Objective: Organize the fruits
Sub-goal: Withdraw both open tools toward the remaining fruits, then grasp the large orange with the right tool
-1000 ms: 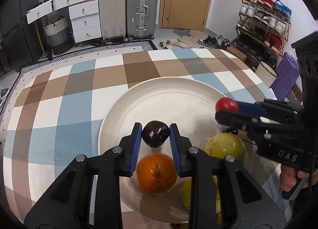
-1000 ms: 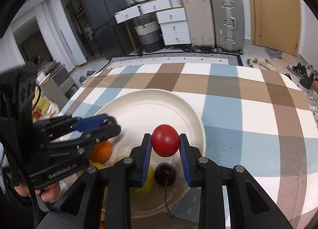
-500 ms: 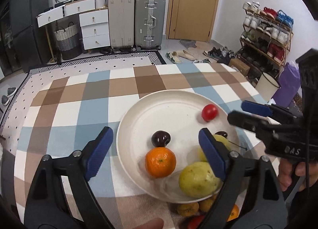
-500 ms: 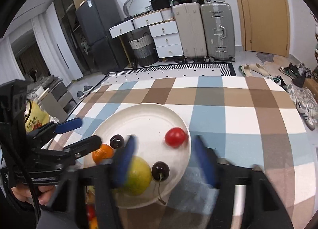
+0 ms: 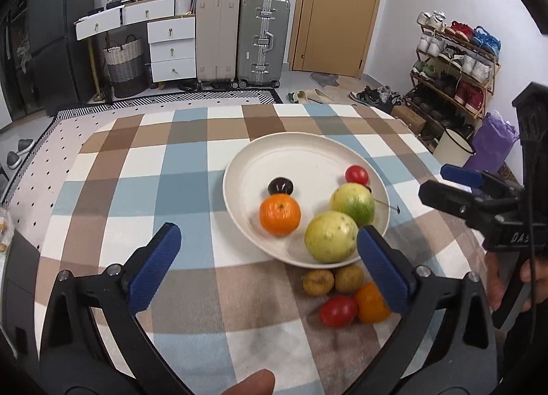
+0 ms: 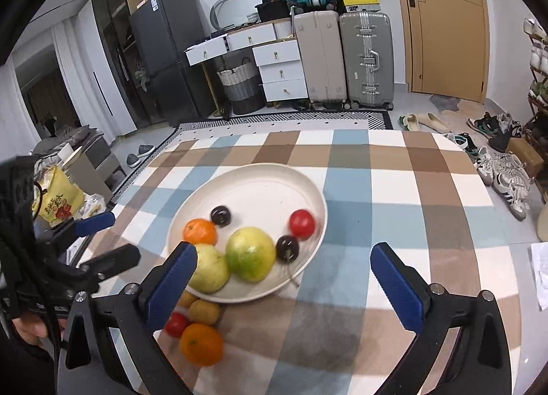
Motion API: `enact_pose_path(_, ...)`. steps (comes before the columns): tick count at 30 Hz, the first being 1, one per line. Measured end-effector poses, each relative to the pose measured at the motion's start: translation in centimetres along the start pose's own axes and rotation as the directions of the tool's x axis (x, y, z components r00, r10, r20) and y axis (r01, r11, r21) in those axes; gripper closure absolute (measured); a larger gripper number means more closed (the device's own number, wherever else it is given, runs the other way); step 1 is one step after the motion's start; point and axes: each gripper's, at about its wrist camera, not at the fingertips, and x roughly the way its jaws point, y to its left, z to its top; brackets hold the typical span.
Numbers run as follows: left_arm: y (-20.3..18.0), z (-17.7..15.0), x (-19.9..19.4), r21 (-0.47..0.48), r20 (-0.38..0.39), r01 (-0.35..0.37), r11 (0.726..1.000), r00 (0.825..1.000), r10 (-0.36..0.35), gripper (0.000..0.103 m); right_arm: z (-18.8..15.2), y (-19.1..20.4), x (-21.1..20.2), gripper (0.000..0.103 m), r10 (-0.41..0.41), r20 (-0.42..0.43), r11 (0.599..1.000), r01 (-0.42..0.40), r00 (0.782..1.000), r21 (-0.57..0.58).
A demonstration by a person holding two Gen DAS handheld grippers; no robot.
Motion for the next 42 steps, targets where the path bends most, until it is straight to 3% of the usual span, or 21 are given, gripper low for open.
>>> enact_pose_path(11,-0.9,-3.5,-2.2,0.02,-0.03,-0.001,1.0,1.0,0.001,0.001,-3.5,1.8,-1.5,0.0,0.006,-0.056,0.999,-0.008,0.998,-0.043)
enact_pose_path(34,-0.9,-7.1,0.3,0.021,-0.131,-0.029,0.999,0.991,0.031,0.0,-8.8,4.4,1.6,0.0,0.029,-0.217,0.991,-0.056,0.976,-0.121)
enact_pose_path(42,0.3,-7.4,1.4,-0.016,-0.155,-0.035,0.999,0.987,0.032,0.001,-9.3,5.1,3.1,0.0,-0.038,-0.238,0.986,-0.002,0.971,-0.168)
